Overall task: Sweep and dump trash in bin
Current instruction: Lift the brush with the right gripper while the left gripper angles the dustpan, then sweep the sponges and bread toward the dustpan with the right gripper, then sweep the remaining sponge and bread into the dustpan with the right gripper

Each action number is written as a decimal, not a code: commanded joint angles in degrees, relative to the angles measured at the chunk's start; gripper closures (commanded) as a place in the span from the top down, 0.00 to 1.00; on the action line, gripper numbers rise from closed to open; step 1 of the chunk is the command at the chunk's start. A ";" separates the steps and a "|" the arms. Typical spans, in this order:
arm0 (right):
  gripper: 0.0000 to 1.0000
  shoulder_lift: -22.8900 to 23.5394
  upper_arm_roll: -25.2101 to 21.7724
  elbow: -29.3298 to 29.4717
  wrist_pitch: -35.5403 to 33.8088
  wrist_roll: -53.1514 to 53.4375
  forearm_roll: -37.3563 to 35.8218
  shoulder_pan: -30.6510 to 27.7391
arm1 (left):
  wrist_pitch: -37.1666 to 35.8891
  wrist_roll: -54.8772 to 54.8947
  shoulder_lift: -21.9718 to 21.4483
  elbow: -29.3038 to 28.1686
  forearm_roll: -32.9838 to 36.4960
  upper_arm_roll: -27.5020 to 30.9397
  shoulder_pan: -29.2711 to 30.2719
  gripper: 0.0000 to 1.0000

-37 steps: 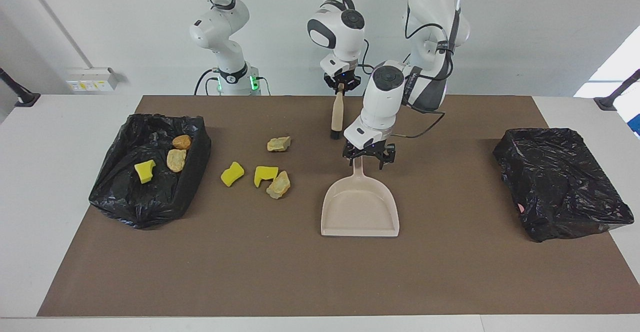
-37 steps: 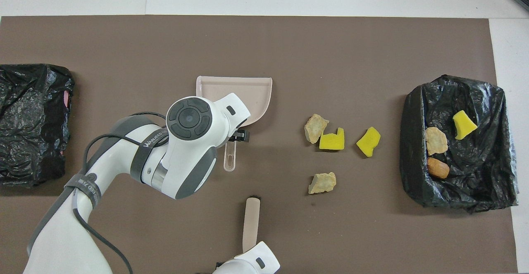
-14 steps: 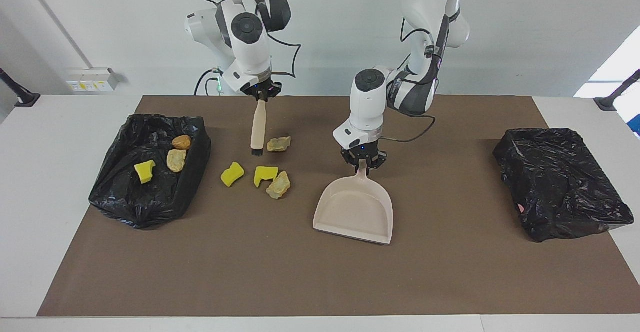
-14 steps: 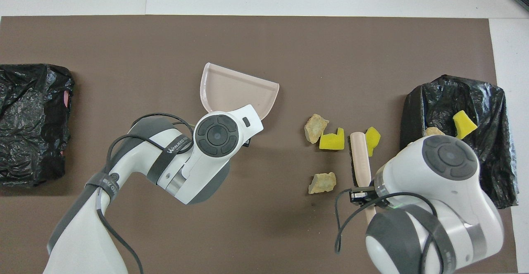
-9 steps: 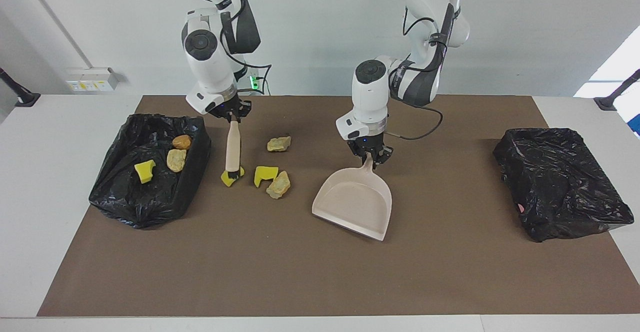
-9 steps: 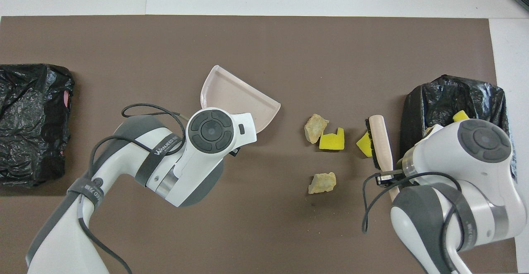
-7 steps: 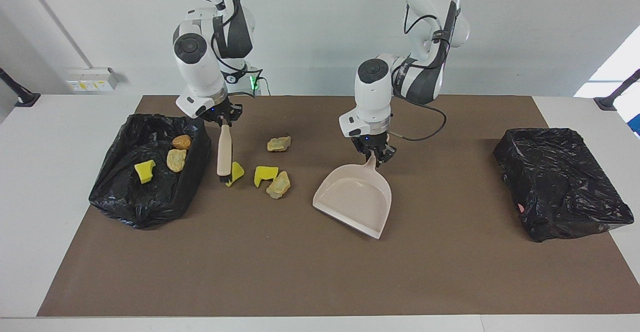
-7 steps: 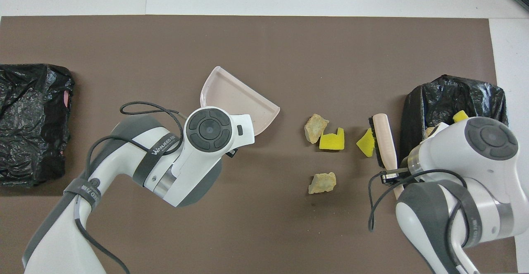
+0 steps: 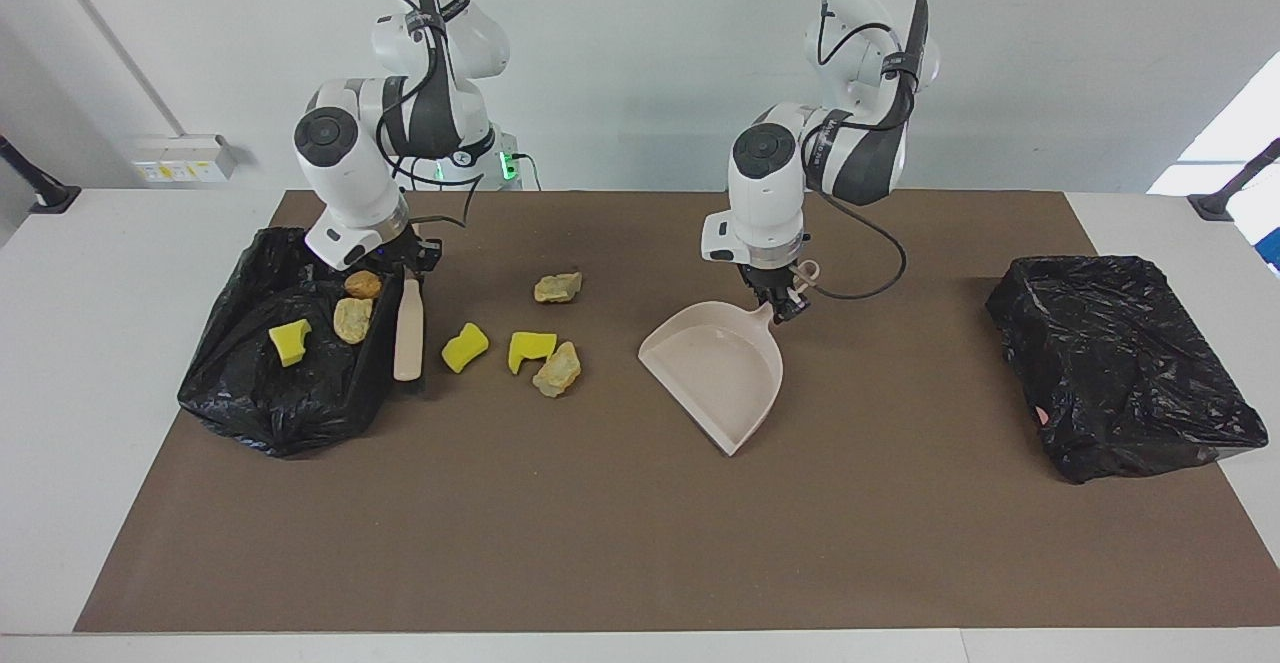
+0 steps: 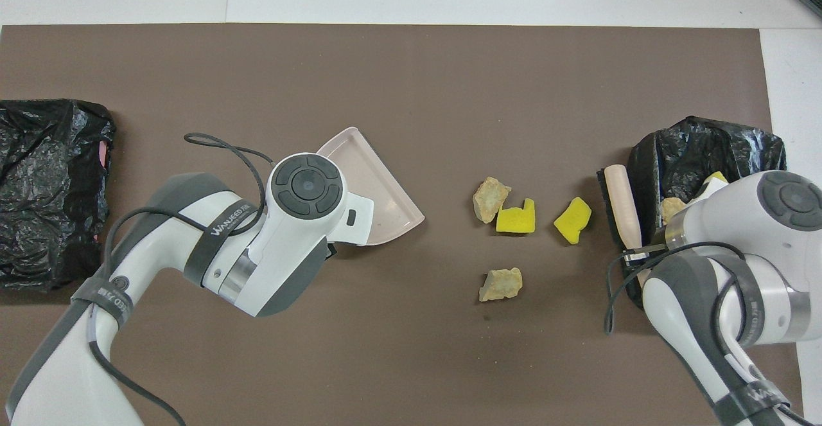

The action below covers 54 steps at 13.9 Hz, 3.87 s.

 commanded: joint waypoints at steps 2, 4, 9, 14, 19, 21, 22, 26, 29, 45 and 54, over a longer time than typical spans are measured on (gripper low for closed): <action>0.00 -0.56 0.90 -0.32 0.28 4.45 -0.94 3.78 | -2.58 9.08 -2.63 -3.10 0.97 -0.26 0.20 0.00; 0.00 1.36 0.90 -0.32 1.07 7.27 -0.77 5.55 | -2.14 9.88 -4.47 -6.17 1.14 -0.26 -0.06 0.00; 0.00 1.20 1.16 -0.14 0.28 13.76 5.63 12.83 | 0.23 10.33 -7.82 -12.25 3.78 -0.35 -1.81 0.00; 0.00 1.98 1.16 0.82 1.95 22.05 13.45 20.75 | 3.29 10.15 -11.32 -18.47 7.90 -0.26 -5.50 0.00; 0.00 4.36 1.08 8.45 -4.17 20.91 16.21 22.35 | 5.68 9.36 -11.33 -20.16 9.40 -0.35 -5.42 0.00; 0.00 4.45 0.72 11.80 -8.32 17.76 12.01 20.25 | 5.60 9.36 -11.25 -20.25 9.40 -0.35 -5.33 0.00; 0.00 4.80 0.90 11.99 -7.89 17.22 7.98 19.63 | 5.25 9.36 -11.25 -20.16 9.40 -0.35 -5.33 0.00; 0.00 7.51 0.99 13.12 -4.47 13.36 1.36 19.09 | 5.51 9.36 -11.25 -20.25 9.40 -0.35 -5.16 0.00; 0.00 13.13 1.16 18.48 -4.29 12.30 -1.12 20.05 | 5.25 9.27 -11.25 -20.25 9.40 -0.35 -5.24 0.00; 0.00 12.09 1.87 12.60 0.28 -2.47 34.19 28.14 | 4.36 4.53 -11.42 -20.25 9.40 -0.35 -5.33 0.00; 0.00 3.93 1.25 13.22 -14.73 4.97 23.78 19.01 | 4.36 4.70 -11.42 -20.16 9.58 -0.35 -5.24 0.00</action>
